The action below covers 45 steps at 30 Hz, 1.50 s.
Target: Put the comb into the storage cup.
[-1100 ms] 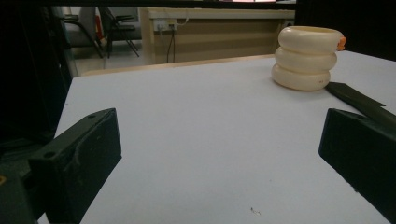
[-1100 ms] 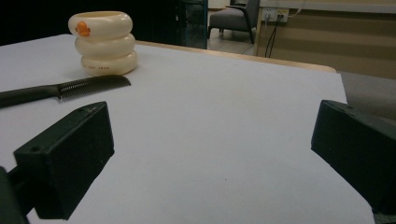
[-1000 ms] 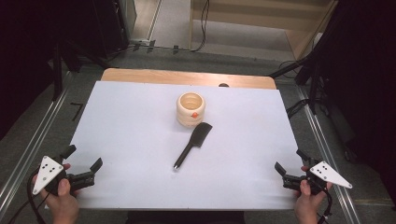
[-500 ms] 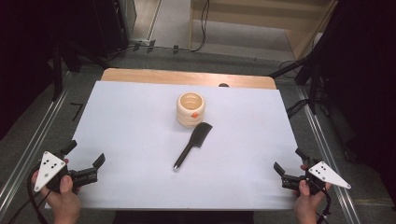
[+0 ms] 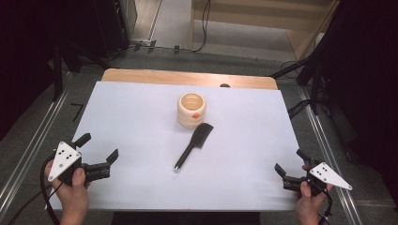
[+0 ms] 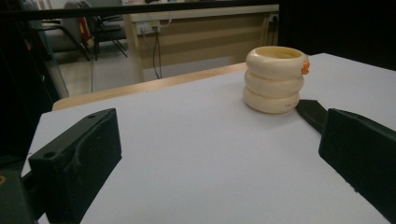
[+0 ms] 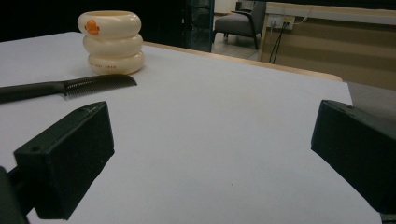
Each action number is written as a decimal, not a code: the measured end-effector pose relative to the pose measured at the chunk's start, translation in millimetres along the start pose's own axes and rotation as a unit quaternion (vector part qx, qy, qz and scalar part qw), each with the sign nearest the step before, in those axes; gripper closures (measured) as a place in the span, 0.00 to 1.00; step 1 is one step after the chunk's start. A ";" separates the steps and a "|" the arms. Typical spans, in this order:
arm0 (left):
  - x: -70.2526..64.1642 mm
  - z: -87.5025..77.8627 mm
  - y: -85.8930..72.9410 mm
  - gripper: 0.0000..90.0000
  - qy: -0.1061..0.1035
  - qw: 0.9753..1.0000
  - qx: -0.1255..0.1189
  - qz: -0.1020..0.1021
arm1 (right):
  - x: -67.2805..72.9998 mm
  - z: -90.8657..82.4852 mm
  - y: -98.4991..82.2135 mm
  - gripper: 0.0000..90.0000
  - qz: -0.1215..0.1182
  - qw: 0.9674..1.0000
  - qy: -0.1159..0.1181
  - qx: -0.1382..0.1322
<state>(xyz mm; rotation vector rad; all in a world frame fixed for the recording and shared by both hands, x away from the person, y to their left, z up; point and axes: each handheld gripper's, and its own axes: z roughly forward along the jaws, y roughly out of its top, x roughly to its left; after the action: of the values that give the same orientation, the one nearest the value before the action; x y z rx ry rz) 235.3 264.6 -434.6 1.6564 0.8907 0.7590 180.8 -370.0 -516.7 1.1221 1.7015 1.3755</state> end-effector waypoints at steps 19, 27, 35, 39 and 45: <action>-9.2 28.5 24.9 0.00 -0.027 0.999 0.023 0.009 | 0.5 0.6 0.2 0.00 -0.003 1.000 0.002 0.001; -13.3 40.9 31.1 0.00 -0.037 0.999 0.032 0.014 | 1.6 1.3 0.3 0.00 -0.008 1.000 0.001 0.004; -25.0 55.6 37.5 0.00 -0.055 0.998 0.037 0.024 | 1.7 2.0 0.2 0.00 -0.008 1.000 0.002 0.006; -31.9 62.5 41.3 0.00 -0.068 0.996 0.041 0.030 | 2.0 2.1 0.2 0.00 -0.008 1.000 0.003 0.006; -41.8 75.3 46.4 0.00 -0.082 0.995 0.053 0.036 | 2.2 2.4 0.2 0.00 -0.009 1.000 0.003 0.007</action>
<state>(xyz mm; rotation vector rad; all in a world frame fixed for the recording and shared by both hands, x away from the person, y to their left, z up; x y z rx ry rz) 284.8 184.0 -409.6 1.8239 0.7698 0.6239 182.1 -367.1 -517.0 1.1100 1.7238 1.3591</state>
